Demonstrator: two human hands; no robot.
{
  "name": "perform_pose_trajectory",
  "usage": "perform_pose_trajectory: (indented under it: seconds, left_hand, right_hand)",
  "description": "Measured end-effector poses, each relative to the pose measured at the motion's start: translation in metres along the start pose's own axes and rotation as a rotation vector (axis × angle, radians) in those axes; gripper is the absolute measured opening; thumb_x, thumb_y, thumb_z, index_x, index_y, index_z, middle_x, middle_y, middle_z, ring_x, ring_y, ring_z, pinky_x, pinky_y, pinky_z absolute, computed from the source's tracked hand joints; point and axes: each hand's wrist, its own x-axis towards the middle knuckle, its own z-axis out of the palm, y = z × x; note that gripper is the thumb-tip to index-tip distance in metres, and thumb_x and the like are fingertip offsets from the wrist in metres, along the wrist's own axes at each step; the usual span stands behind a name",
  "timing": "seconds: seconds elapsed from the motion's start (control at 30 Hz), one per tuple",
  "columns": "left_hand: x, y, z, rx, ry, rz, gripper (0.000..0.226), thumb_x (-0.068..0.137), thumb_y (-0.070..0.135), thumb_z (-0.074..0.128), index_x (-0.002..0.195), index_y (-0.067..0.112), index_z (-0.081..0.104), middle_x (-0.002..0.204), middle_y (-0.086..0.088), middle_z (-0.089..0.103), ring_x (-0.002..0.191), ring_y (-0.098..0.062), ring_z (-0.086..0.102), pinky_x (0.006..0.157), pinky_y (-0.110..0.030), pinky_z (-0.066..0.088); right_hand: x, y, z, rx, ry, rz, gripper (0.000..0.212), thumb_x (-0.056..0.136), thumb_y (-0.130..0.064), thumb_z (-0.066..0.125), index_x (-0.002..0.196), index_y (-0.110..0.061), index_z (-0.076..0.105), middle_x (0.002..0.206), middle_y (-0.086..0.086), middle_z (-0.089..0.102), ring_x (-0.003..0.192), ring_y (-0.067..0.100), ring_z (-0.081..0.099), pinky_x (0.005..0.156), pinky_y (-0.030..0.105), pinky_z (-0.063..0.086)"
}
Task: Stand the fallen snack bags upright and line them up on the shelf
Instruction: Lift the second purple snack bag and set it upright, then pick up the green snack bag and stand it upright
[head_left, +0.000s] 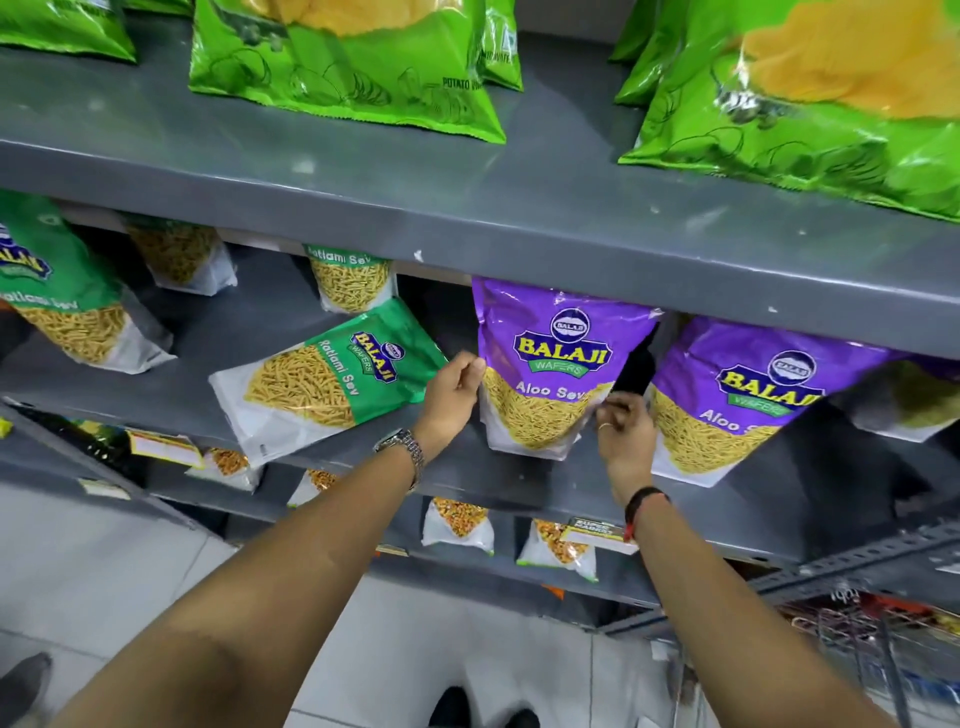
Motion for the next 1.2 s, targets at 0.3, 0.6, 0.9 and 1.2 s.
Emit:
perform_pose_trajectory:
  seconds: [0.3,0.6,0.9,1.2]
  left_hand:
    - [-0.007,-0.013,-0.088,0.192,0.138,0.135,0.018,0.09,0.01,0.049,0.102,0.011,0.062,0.101,0.0,0.065,0.087,0.015,0.058,0.089,-0.016,0.044]
    - [0.031,-0.027,-0.206,0.524,0.126,-0.22,0.009,0.089,0.019,0.048,0.09,0.019,0.056,0.073,-0.013,0.057,0.064,-0.025,0.052,0.064,-0.031,0.039]
    - [0.068,-0.064,-0.254,0.367,-0.244,-0.322,0.02,0.089,0.013,0.054,0.074,0.007,0.064,0.054,0.003,0.056,0.047,-0.004,0.051,0.051,-0.02,0.039]
    - [-0.002,-0.07,-0.251,0.134,-0.281,-0.25,0.017,0.085,0.026,0.059,0.09,0.015,0.072,0.075,-0.008,0.069,0.07,-0.019,0.059,0.066,-0.033,0.046]
  right_hand:
    - [-0.066,0.023,0.025,0.166,-0.346,0.408,0.02,0.087,0.006,0.042,0.081,-0.004,0.058,0.08,0.015,0.062,0.06,0.021,0.059,0.049,0.017,0.053]
    - [-0.117,-0.035,0.151,0.473,-0.511,0.594,0.032,0.091,-0.005,0.045,0.12,0.009,0.05,0.1,0.016,0.06,0.076,0.017,0.062,0.062,0.02,0.051]
    - [-0.141,-0.074,0.246,0.634,-0.256,0.743,0.012,0.091,-0.005,0.047,0.083,-0.004,0.056,0.06,0.003,0.061,0.047,0.012,0.056,0.039,0.026,0.049]
    - [-0.184,-0.048,0.198,0.587,-0.05,0.567,0.03,0.084,0.014,0.034,0.079,-0.001,0.06,0.063,0.004,0.072,0.053,0.013,0.066,0.04,0.019,0.051]
